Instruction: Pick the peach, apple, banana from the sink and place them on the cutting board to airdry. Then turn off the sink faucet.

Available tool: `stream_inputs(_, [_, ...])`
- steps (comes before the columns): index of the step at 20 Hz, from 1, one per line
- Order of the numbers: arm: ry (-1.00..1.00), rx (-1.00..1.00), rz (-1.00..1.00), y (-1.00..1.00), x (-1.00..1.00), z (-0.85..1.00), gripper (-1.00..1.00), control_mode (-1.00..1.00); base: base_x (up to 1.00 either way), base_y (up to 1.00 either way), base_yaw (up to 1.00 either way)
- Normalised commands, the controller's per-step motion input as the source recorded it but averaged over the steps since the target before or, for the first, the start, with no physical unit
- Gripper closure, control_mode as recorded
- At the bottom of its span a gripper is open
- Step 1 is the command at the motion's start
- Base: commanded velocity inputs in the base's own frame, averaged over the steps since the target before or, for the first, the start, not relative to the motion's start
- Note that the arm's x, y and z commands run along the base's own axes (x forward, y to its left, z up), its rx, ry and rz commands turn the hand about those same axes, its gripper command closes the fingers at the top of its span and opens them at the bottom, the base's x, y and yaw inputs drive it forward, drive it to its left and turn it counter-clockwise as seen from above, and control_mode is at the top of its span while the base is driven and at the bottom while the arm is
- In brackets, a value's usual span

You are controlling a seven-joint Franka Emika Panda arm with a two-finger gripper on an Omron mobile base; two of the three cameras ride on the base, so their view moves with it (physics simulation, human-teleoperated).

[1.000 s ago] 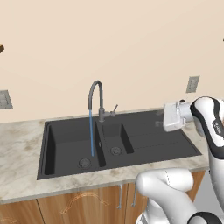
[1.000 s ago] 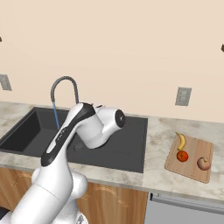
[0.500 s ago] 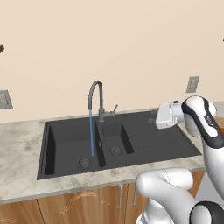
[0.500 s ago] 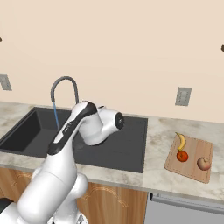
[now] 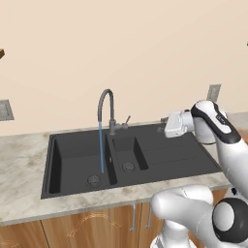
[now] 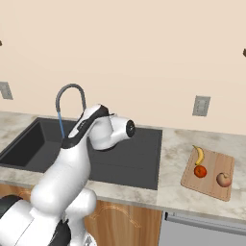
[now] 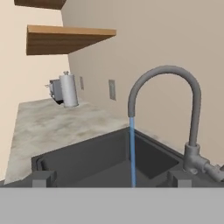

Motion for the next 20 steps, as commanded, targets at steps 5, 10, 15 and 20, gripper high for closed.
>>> stream_inputs(5, [0.02,0.0,0.0,0.04,0.34,-0.19,-1.0,-1.0,0.0,0.0,0.0])
stream_inputs(10, [0.05,0.0,0.0,0.16,0.43,-0.23,-1.0,-1.0,0.0,0.0,0.0])
stream_inputs(15, [0.02,0.01,0.0,0.05,0.34,-0.12,-1.0,-1.0,0.0,0.0,0.0])
stream_inputs(20, [0.01,0.02,0.01,0.04,0.35,-0.17,-1.0,-1.0,0.0,0.0,0.0])
